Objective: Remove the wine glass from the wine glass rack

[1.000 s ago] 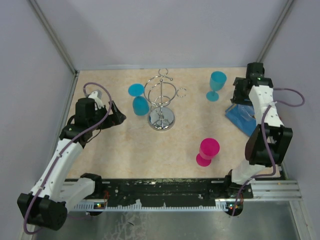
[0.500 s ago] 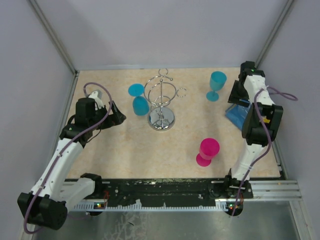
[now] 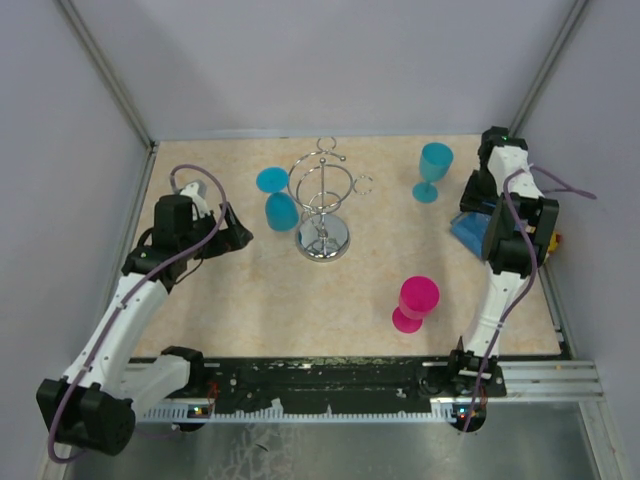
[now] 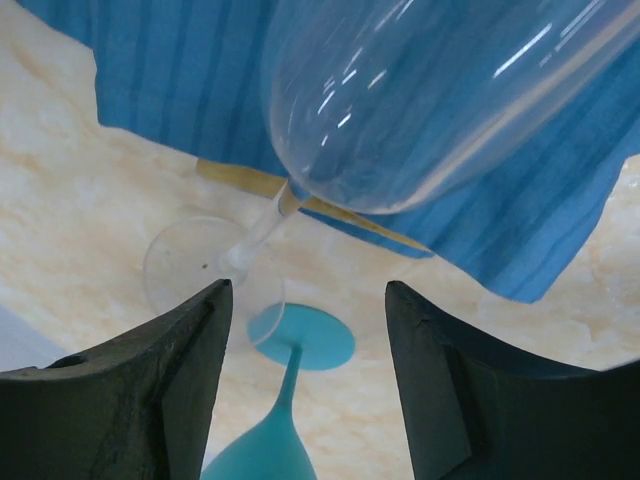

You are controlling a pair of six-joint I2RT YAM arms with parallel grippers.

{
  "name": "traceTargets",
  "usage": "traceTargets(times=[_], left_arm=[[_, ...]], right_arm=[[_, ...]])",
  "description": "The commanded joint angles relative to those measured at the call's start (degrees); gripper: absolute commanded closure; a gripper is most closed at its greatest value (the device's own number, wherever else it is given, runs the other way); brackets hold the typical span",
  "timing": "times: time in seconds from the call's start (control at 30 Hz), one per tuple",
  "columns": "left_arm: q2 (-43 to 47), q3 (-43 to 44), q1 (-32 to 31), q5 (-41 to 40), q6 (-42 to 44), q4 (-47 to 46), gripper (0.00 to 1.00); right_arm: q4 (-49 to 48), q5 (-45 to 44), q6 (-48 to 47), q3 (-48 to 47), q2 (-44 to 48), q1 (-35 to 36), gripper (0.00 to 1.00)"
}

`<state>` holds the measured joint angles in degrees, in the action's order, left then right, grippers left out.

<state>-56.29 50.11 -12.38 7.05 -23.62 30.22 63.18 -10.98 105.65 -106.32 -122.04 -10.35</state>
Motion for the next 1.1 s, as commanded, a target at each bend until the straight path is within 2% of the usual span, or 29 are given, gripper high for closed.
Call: traceTargets(times=[0.0, 0.17, 0.27, 0.33, 0.53, 0.63, 1.07], left_arm=[[-1.0, 0.0, 0.3, -0.4, 1.0, -0.5, 0.0], [-2.4, -0.4, 0.3, -0.6, 1.0, -1.0, 0.0], [-3.1, -0.2, 0.3, -0.9, 1.3, -0.8, 0.0], [-3.4, 0.0, 0.3, -1.2, 1.3, -0.8, 0.0], [-4.6, 0.3, 0.5, -0.7, 1.3, -0.9, 0.01], [-4.7, 0.2, 0.4, -0.8, 1.3, -0.9, 0.0], [-5.1, 0.4, 0.4, -0.2, 1.5, -0.8, 0.01]], right_arm=[[3.1, -4.6, 2.5, -5.0, -2.0, -1.2, 0.38], [4.9, -5.9, 2.2, -10.1, -6.2, -1.6, 0.4], [6.5, -6.2, 1.9, -14.3, -9.1, -2.1, 0.47], [7.3, -6.1, 1.7, -15.7, -10.3, -2.3, 0.49], [6.0, -5.2, 1.6, -13.7, -11.1, -2.2, 0.51], [4.9, -5.5, 1.4, -12.6, -11.0, -2.3, 0.6], [3.7, -8.4, -0.2, -13.5, -13.2, -2.2, 0.72]])
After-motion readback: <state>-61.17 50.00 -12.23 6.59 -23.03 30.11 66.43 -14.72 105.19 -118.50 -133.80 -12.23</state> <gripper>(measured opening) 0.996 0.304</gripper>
